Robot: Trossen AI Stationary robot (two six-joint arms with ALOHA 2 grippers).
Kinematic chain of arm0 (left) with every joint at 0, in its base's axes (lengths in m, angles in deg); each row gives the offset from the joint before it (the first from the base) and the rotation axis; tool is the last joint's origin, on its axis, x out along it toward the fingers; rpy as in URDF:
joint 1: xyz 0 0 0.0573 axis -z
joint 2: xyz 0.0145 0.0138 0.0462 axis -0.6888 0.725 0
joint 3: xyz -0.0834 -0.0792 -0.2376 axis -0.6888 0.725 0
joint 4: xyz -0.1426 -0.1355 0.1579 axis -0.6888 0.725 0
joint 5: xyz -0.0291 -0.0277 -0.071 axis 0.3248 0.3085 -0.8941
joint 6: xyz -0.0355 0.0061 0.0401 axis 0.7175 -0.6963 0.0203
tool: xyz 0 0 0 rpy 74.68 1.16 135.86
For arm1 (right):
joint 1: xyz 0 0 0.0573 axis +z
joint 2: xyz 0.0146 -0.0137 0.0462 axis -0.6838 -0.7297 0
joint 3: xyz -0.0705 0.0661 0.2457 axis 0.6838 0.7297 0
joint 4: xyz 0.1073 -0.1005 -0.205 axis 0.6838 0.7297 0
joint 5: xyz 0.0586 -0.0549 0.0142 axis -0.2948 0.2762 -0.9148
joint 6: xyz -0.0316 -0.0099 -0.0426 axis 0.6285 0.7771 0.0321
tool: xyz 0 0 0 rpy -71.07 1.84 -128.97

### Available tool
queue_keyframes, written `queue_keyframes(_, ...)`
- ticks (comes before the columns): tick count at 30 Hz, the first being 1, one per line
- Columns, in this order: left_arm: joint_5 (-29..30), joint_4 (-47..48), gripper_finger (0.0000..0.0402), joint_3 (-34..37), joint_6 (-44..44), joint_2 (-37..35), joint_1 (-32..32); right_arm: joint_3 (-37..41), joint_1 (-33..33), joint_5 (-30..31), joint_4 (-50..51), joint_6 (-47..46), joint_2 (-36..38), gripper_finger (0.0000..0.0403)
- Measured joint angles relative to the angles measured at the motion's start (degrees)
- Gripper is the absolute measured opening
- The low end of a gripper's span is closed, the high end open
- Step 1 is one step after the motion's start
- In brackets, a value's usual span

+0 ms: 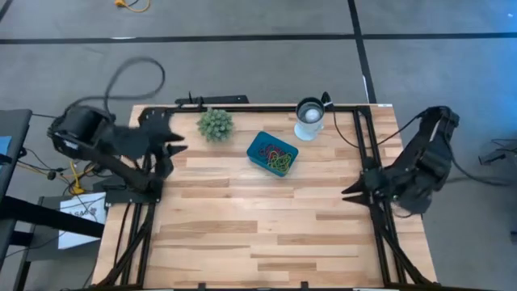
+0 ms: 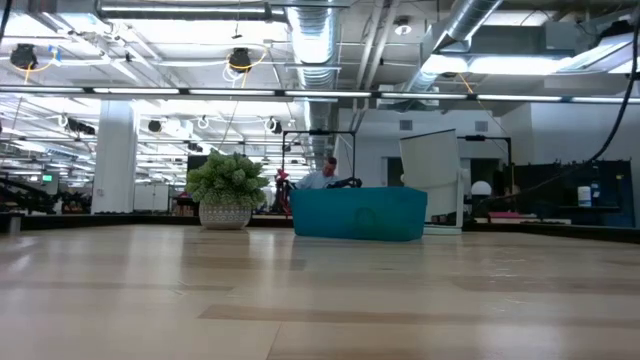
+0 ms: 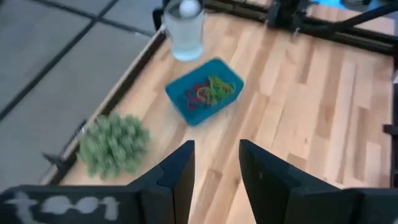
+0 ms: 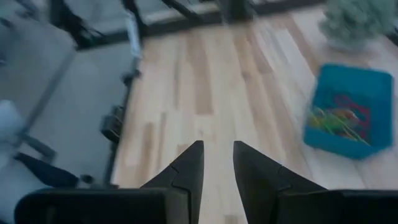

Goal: Pick and place items into bin
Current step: Return to Home Position

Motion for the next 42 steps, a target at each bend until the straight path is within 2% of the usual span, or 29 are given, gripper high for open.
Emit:
queue_keyframes(3,3.4,-7.5,0.0116,15.4,4.8,-7.3,3.9,5.6,1.8,1.3,-8.7,5.5,5.4,0.0082)
queue_keyframes(6,4.9,-25.2,0.0116,33.6,4.7,-15.0,7.5,15.9,3.5,1.4,-24.1,11.5,10.9,0.0082)
queue_keyframes(9,-0.2,-45.1,0.0116,50.9,-0.7,-22.4,10.1,27.9,4.4,0.3,-42.7,18.6,14.5,0.0082)
queue_keyframes(11,-2.2,-58.1,0.0116,60.8,-2.7,-27.4,11.3,34.4,4.0,-1.8,-51.1,22.1,16.1,0.0082)
queue_keyframes(14,-3.7,-72.8,0.0116,73.5,-5.4,-35.8,12.8,39.6,1.7,-4.9,-58.6,23.4,18.6,0.0082)
queue_keyframes(17,-4.5,-81.0,0.0116,82.4,-7.5,-45.4,13.6,41.0,-1.8,-11.2,-60.5,27.5,22.6,0.0082)
queue_keyframes(22,-5.9,-87.6,0.0116,92.0,-12.9,-60.4,14.5,41.0,-11.8,-21.1,-58.5,30.9,26.8,0.0082)
queue_keyframes(25,-6.4,-87.2,0.0116,95.4,-15.5,-67.0,14.5,41.2,-18.2,-28.4,-54.1,31.2,27.6,0.0082)
queue_keyframes(28,-7.0,-87.2,0.0116,96.8,-17.6,-71.9,14.5,41.1,-23.2,-33.0,-53.8,32.9,30.9,0.0082)
queue_keyframes(32,-11.1,-90.3,0.0116,96.8,-22.1,-71.5,14.5,41.1,-28.6,-37.0,-53.4,35.8,33.3,0.0082)
queue_keyframes(35,-10.6,-91.0,0.0116,98.0,-22.7,-71.2,14.4,41.4,-31.6,-39.5,-53.0,35.8,35.2,0.0082)
queue_keyframes(42,-11.2,-101.2,0.0116,104.9,-24.6,-71.5,14.3,50.9,-36.2,-40.9,-61.6,34.7,38.7,0.0082)
